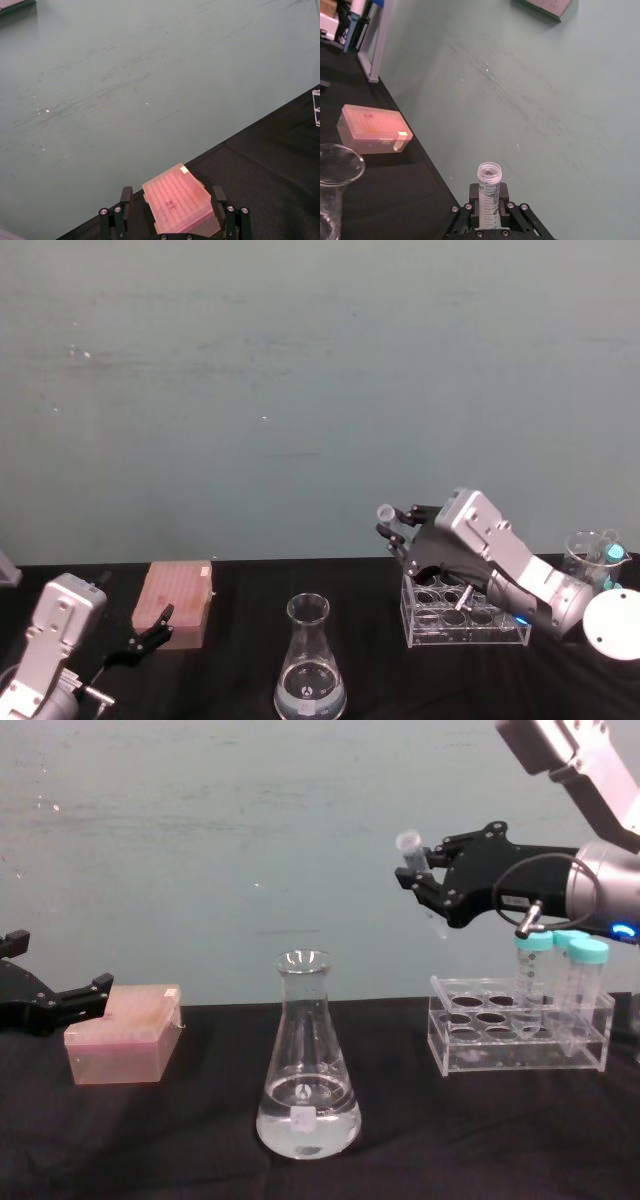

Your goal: Pour the liquid from the test tube into the beaker using one hand.

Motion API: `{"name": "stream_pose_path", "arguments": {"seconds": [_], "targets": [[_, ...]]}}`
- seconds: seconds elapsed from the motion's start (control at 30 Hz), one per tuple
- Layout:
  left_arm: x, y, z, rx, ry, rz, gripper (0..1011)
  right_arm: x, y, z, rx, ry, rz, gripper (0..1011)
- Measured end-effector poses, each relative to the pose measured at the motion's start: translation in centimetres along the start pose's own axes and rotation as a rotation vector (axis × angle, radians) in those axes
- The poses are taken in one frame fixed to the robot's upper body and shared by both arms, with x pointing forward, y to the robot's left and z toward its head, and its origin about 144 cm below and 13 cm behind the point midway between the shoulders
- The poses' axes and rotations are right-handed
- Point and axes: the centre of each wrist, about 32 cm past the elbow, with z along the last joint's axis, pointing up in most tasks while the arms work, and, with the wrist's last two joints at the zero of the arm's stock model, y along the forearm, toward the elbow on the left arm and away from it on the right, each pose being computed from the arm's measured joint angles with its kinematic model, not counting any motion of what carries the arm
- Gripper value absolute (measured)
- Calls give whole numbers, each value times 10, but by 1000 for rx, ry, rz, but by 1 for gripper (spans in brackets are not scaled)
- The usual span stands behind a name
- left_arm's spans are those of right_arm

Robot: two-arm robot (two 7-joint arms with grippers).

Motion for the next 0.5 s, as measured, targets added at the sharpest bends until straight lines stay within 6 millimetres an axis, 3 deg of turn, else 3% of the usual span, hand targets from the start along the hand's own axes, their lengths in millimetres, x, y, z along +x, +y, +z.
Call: {"name": "stream_pose_path", "arguments": {"seconds": [0.5], "targets": [[0,0,0,0,0,0,1000,-16,4,13,30,-130,27,218]]}}
